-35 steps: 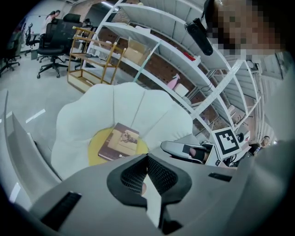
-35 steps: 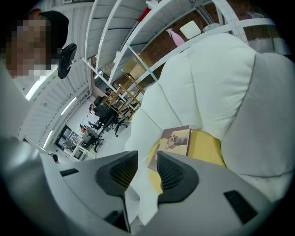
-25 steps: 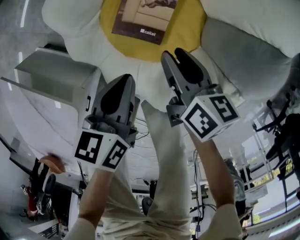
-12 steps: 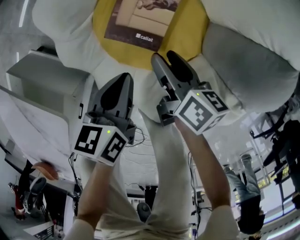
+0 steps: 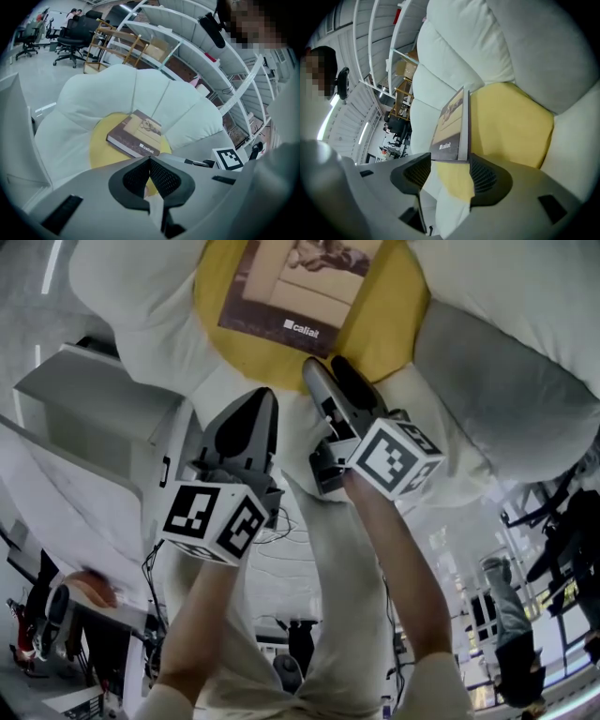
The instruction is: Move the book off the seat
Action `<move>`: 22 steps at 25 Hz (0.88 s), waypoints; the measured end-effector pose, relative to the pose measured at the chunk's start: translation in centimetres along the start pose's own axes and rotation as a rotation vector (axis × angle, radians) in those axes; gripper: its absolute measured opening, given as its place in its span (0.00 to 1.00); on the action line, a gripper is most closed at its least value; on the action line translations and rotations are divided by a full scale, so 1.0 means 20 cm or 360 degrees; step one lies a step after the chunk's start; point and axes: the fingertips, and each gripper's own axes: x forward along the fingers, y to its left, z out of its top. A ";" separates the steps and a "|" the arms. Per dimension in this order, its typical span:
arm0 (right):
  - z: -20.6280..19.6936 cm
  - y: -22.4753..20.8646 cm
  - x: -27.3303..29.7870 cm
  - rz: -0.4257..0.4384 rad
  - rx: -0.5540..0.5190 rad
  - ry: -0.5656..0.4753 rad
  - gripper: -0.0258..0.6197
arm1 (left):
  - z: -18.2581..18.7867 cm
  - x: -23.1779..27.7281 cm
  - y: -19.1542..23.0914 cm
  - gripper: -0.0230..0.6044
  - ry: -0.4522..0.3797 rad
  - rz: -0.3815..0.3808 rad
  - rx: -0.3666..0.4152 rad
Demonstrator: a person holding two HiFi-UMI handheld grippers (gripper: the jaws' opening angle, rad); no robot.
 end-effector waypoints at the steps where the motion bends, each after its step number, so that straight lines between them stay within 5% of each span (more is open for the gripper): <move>1: -0.01 -0.01 0.00 -0.0003 0.0018 0.0001 0.41 | -0.01 0.00 0.00 0.05 0.0002 0.0004 -0.0011; 9: -0.03 -0.07 0.04 -0.0022 0.0168 -0.0029 0.42 | -0.01 -0.01 -0.01 0.05 0.0007 -0.0024 -0.0039; 22: 0.18 -0.05 0.10 0.0359 0.0625 -0.0188 0.44 | 0.00 0.03 -0.05 0.05 0.0004 -0.0033 -0.0069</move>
